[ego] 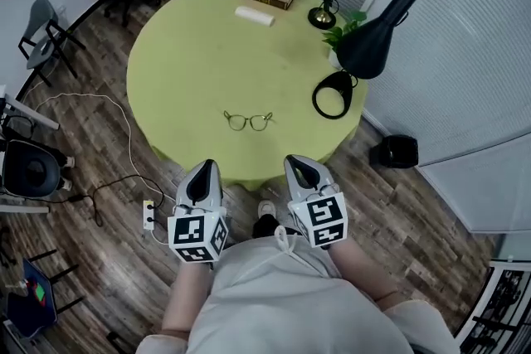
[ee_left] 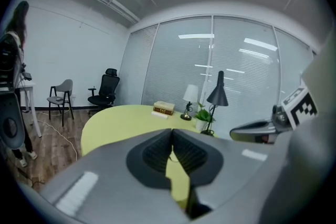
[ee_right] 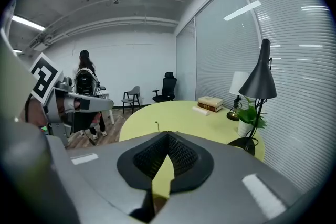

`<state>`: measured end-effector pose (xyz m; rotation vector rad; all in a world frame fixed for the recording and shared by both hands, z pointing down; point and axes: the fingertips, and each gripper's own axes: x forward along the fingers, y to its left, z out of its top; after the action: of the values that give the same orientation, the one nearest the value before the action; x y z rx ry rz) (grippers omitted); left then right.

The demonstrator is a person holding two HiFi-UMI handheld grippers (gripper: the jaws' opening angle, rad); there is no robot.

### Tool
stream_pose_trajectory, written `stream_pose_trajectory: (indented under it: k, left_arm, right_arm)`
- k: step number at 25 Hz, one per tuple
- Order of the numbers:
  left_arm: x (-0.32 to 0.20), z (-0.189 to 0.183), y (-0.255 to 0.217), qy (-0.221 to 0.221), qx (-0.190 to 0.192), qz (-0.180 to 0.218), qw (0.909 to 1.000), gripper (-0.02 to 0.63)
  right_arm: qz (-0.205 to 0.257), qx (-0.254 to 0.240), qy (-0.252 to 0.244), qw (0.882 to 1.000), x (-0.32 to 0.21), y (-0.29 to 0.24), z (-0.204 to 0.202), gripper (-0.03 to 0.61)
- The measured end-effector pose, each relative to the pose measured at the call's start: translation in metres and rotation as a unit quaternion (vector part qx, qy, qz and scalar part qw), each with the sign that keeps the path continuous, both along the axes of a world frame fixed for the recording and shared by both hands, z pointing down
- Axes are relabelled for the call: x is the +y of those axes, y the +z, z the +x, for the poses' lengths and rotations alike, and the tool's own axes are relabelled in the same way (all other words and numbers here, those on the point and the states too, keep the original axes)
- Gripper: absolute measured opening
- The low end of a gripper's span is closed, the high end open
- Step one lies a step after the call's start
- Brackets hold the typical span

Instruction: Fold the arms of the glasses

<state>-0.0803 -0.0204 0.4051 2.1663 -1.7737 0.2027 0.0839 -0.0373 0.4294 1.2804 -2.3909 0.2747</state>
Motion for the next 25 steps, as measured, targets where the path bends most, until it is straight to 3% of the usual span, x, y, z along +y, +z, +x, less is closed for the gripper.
stream_pose_trajectory:
  k: [5, 11, 16, 22, 25]
  left_arm:
    - [-0.035, 0.011, 0.004, -0.026, -0.002, -0.009, 0.9996, 0.006]
    - [-0.066, 0.003, 0.033, -0.034, -0.003, -0.049, 0.9982, 0.006]
    - [-0.102, -0.009, 0.051, -0.005, 0.016, -0.06, 0.998, 0.006]
    - [-0.142, -0.019, 0.071, 0.039, 0.007, -0.082, 0.9959, 0.006]
    - [-0.155, -0.026, 0.081, 0.05, 0.002, -0.093, 0.9944, 0.006]
  right_arm:
    - [-0.008, 0.007, -0.019, 1.0, -0.051, 0.005, 0.019, 0.0]
    - [-0.056, 0.026, -0.029, 0.998, -0.085, 0.043, 0.017, 0.0]
    - [-0.083, 0.044, -0.024, 0.995, -0.109, 0.07, 0.005, 0.0]
    - [-0.107, 0.054, 0.005, 0.993, -0.142, 0.09, -0.005, 0.0]
    - [-0.113, 0.089, -0.004, 0.99, -0.151, 0.106, -0.011, 0.0]
